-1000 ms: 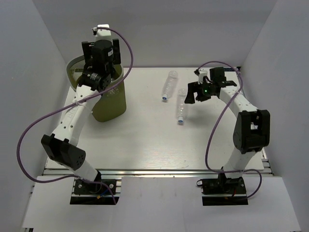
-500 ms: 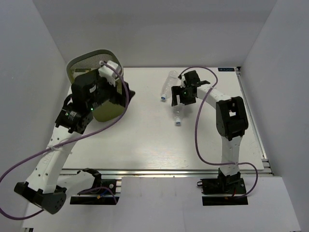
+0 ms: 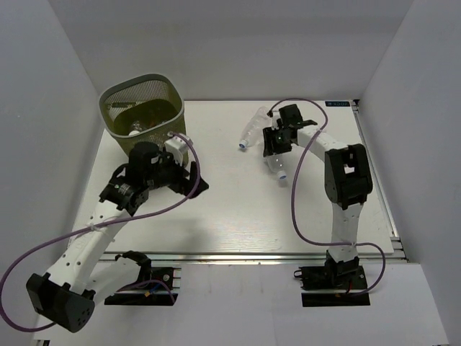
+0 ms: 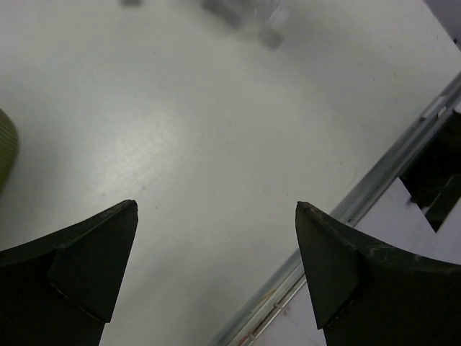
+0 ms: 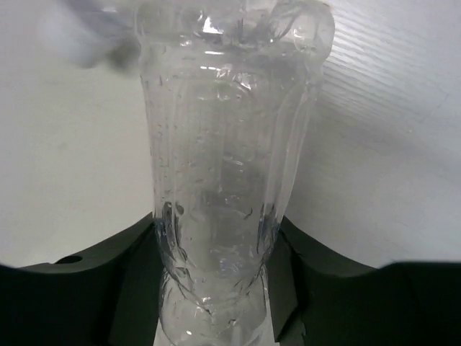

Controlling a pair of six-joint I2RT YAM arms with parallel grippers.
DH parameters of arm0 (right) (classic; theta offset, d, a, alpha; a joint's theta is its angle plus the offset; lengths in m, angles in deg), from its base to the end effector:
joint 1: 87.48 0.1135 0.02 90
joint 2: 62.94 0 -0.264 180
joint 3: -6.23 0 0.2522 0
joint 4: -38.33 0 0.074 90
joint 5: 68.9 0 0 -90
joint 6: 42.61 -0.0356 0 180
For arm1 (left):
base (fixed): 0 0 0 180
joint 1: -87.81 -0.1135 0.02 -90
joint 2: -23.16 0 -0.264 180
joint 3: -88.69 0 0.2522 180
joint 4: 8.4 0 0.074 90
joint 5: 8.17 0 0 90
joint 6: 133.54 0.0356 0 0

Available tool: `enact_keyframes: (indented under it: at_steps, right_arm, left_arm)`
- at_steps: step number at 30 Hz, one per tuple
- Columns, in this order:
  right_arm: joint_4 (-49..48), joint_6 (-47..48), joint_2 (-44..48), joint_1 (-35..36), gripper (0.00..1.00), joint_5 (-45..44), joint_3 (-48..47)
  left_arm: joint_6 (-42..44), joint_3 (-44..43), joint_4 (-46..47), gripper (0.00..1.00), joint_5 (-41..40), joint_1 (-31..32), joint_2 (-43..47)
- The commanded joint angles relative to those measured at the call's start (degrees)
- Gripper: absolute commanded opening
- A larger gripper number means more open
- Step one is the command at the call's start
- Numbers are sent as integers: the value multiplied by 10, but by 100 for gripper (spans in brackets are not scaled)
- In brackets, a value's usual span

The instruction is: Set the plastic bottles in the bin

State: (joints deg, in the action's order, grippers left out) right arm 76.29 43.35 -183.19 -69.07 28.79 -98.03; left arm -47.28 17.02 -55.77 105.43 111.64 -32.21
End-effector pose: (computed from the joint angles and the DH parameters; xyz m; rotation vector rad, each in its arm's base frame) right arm 0.4347 0.1497 0.1837 -0.3714 2.5038 0.3271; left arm 0.1803 -0.0952 0.3465 0.6194 2.0546 -0.7193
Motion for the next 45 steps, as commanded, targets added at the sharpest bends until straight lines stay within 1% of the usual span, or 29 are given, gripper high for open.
enact_keyframes:
  at_steps: [1,2,3,4,5,6,7,8,10,11,12,13,14,16,18,20,21,24,25,27,29,33,34,35,37,38,41,43,45]
  right_arm:
    - [-39,125,129,3,1,133,1]
    - [-76,137,177,3,0,197,-1]
    - [-86,152,187,7,0,217,-6]
    - [-100,155,196,11,0,268,-30]
    - [-141,162,206,16,0,317,-42]
    - [-159,147,204,17,0,335,-55]
    - [-179,134,201,30,0,362,-98]
    - [-235,83,182,35,0,377,-115]
    - [-308,48,160,59,0,398,-174]
    - [-355,13,118,63,0,402,-235]
    - [-382,-23,101,72,0,415,-258]
    - [-424,-41,84,81,0,417,-280]
    - [-447,-74,24,98,0,418,-380]
    - [-482,-110,-35,129,0,406,-474]
    - [-608,-126,-59,156,0,379,-465]
    - [-653,-115,-67,193,0,340,-430]
    - [-661,-74,-75,202,0,332,-433]
    - [-699,-49,-120,237,0,284,-470]
    - [-710,-42,-139,246,0,233,-475]
    - [-733,-19,-162,261,0,198,-495]
    - [-745,-11,-170,272,0,192,-495]
    - [-753,0,-164,286,0,202,-450]
    - [-747,1,-165,285,5,199,-443]
    - [-736,1,-166,287,25,190,-442]
    - [-718,-8,-167,288,79,178,-428]
    - [-700,5,-164,285,90,192,-425]
    - [-666,23,-145,277,90,197,-423]
    - [-653,27,-115,265,90,186,-422]
    - [-613,29,-89,258,90,169,-429]
  left_arm:
    - [-14,79,-11,100,50,8,3]
    - [-14,97,-4,100,50,8,3]
    - [-33,117,2,100,50,13,3]
    - [-33,151,15,100,56,19,3]
    - [-33,165,29,100,61,19,-3]
    - [-46,186,55,100,73,26,-10]
    - [-51,186,55,100,73,32,-24]
    - [-61,186,61,100,73,32,-32]
    - [-79,191,72,100,79,45,-38]
    - [-86,192,78,100,79,45,-45]
    - [-92,197,92,100,92,45,-51]
    - [-97,202,99,100,92,52,-51]
    - [-109,207,105,100,99,57,-58]
    - [-124,225,122,100,105,63,-58]
    - [-134,231,129,100,105,69,-58]
    - [-148,236,134,100,100,81,-52]
    - [-148,236,134,100,94,81,-43]
    - [-165,242,134,100,87,91,-29]
    - [-173,242,134,100,82,91,-29]
    - [-180,242,129,100,82,103,-24]
    - [-187,242,117,100,71,104,-18]
    - [-193,242,112,100,60,117,-7]
    - [-193,242,112,100,52,122,-7]
    - [-198,242,112,100,52,122,-7]
    - [-198,232,120,100,35,128,-13]
    - [-198,227,131,100,29,133,-26]
    - [-180,187,153,100,1,145,-51]
    - [-148,141,159,100,-17,151,-99]
    - [-122,103,165,100,-42,160,-140]
